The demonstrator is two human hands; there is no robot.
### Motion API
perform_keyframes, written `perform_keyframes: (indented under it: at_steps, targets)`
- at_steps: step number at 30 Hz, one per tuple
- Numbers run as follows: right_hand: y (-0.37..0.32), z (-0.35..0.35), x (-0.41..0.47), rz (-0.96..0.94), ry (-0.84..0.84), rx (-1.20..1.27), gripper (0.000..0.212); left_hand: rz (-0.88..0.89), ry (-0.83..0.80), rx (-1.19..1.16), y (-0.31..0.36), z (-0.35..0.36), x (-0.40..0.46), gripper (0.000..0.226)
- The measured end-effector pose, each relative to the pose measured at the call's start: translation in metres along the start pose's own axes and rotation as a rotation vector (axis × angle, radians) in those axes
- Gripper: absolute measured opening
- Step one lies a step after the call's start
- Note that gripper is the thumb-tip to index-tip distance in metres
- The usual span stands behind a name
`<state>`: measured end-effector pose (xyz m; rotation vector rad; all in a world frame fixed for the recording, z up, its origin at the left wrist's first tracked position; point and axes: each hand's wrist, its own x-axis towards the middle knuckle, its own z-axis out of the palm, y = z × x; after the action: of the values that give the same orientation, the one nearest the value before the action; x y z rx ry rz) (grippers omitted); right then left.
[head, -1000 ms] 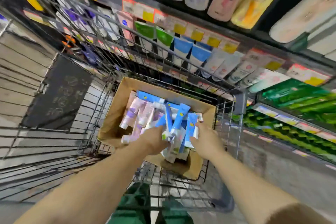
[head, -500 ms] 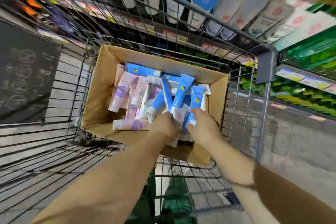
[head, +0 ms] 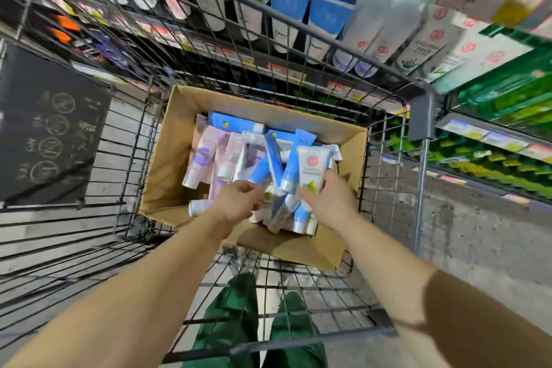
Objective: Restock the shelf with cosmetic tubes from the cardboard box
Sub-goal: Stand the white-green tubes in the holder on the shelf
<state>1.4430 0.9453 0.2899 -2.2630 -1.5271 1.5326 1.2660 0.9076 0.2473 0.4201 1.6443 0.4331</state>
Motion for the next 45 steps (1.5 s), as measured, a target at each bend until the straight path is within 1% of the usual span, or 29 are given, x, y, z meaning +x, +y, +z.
perform_keyframes:
  at_steps: [1, 3, 5, 7, 10, 12, 15, 16, 18, 21, 23, 27, 30, 34, 37, 41, 43, 44, 45]
  targets:
    - [-0.002, -0.006, 0.004, -0.013, 0.045, 0.014, 0.025, 0.018, -0.021, 0.063, -0.004, 0.009, 0.001, 0.009]
    - [-0.006, -0.015, 0.013, -0.039, 0.109, 0.051, 0.023, 0.057, -0.121, 0.168, -0.008, 0.038, 0.0, 0.014]
    - [-0.011, -0.026, 0.021, -0.071, 0.142, 0.086, 0.024, 0.066, -0.158, 0.2, -0.006, 0.073, -0.001, 0.015]
    - [-0.015, -0.038, 0.03, -0.097, 0.161, 0.085, 0.029, 0.061, -0.121, 0.222, -0.002, 0.106, 0.006, 0.023]
    - [-0.017, -0.055, 0.042, -0.132, 0.157, 0.018, 0.036, 0.041, -0.025, 0.386, 0.004, 0.132, 0.016, 0.042]
    - [-0.016, -0.059, 0.048, -0.131, 0.118, 0.032, 0.038, 0.029, -0.002, 0.376, 0.004, 0.135, 0.018, 0.042]
    - [-0.014, -0.059, 0.05, -0.134, 0.091, 0.042, 0.041, 0.018, -0.018, 0.27, 0.003, 0.13, 0.011, 0.029]
    - [-0.014, -0.059, 0.049, -0.139, 0.085, 0.042, 0.041, -0.01, -0.063, 0.191, 0.003, 0.127, 0.009, 0.025]
    - [-0.016, -0.057, 0.045, -0.149, 0.069, 0.061, 0.041, -0.105, -0.222, 0.047, 0.004, 0.114, 0.001, 0.019]
    - [-0.023, -0.055, 0.036, -0.145, 0.058, 0.099, 0.042, -0.224, -0.479, -0.045, 0.01, 0.078, -0.009, 0.013]
    - [-0.03, -0.057, 0.027, -0.135, 0.04, 0.126, 0.042, -0.229, -0.536, -0.064, 0.017, 0.051, -0.016, 0.006]
    - [-0.048, -0.072, -0.001, -0.148, 0.001, 0.151, 0.043, -0.153, -0.481, -0.072, 0.044, 0.006, -0.036, 0.007]
    - [-0.063, -0.084, -0.028, -0.159, -0.025, 0.159, 0.043, -0.044, -0.459, -0.04, 0.073, -0.01, -0.055, 0.007]
    - [-0.078, -0.106, -0.062, -0.112, -0.069, 0.325, 0.033, 0.093, -0.451, -0.028, 0.117, -0.009, -0.087, 0.018]
    - [-0.082, -0.133, -0.089, -0.121, -0.046, 0.468, 0.03, 0.183, -0.506, -0.008, 0.151, 0.004, -0.12, 0.021]
    - [-0.07, -0.184, -0.124, -0.191, 0.033, 0.522, 0.035, 0.277, -0.608, 0.034, 0.188, 0.038, -0.168, 0.032]
    - [-0.056, -0.219, -0.143, -0.202, 0.074, 0.601, 0.037, 0.344, -0.657, 0.063, 0.209, 0.068, -0.193, 0.044]
    - [-0.047, -0.236, -0.153, -0.211, 0.102, 0.648, 0.037, 0.379, -0.654, 0.077, 0.218, 0.086, -0.205, 0.05]
    - [-0.035, -0.258, -0.166, -0.233, 0.149, 0.676, 0.037, 0.426, -0.648, 0.097, 0.229, 0.11, -0.222, 0.051]
